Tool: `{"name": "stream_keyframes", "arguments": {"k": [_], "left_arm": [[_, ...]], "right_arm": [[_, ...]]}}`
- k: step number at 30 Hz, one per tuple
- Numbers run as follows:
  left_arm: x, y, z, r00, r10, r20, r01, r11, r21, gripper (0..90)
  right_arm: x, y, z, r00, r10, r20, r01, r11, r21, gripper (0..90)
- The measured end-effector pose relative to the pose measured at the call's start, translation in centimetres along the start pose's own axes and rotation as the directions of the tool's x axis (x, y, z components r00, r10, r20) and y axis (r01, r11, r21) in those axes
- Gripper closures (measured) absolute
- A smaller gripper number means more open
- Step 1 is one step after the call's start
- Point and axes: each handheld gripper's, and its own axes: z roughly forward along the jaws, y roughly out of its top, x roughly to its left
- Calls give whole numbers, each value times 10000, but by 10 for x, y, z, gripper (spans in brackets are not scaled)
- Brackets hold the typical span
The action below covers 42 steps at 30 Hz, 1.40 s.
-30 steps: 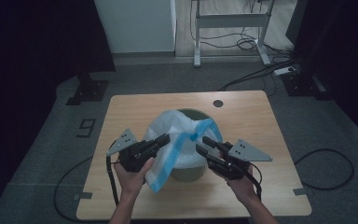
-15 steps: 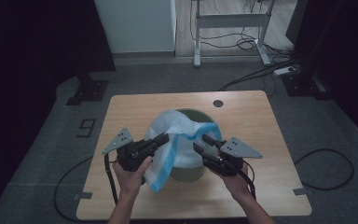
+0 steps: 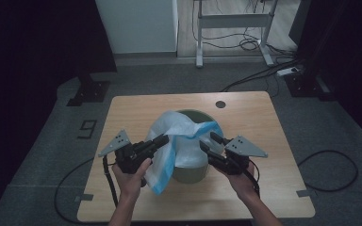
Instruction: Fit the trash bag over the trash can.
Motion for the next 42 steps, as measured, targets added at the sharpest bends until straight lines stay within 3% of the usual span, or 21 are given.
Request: {"name": "stream_keyframes", "arguments": {"k": [7,12,16,21,26,29,34,38,42], "left_arm": [[5,2,-13,9994,-326,72,329,9984,-454,899],[9,0,-16,9985,-526,154,533,9973,-511,899],[11,-1,-20,9982,-579,134,586,9967,-567,899],[14,-2,-25,9981,-612,-33,609,9959,-667,899],[23,0,-31,9957,-907,-176,887,9917,-930,899],[29,0,-32,9944,-1028,-231,1003,9908,-904,898],[32,2,-29,9929,-1187,-71,1177,9891,-882,898],[31,2,-24,9912,-1323,80,1325,9874,-870,898],[30,1,-21,9912,-1316,160,1324,9881,-777,899]], "right_arm": [[-5,-5,3,9991,-402,157,393,9977,554,543],[-3,-7,8,9966,-826,-56,828,9913,1023,767],[-3,-5,12,9935,-1138,-61,1137,9864,1185,876],[-12,3,16,9896,-1428,192,1402,9852,987,883],[-24,8,8,9894,-1396,-393,1402,9900,128,886],[-30,5,-1,9842,-1630,-699,1615,9865,-263,886],[-36,2,-9,9752,-1919,-1101,1887,9813,-386,886],[-39,3,-10,9765,-1856,-1092,1832,9826,-318,883],[-37,4,-11,9812,-1625,-1043,1598,9866,-344,734]]}}
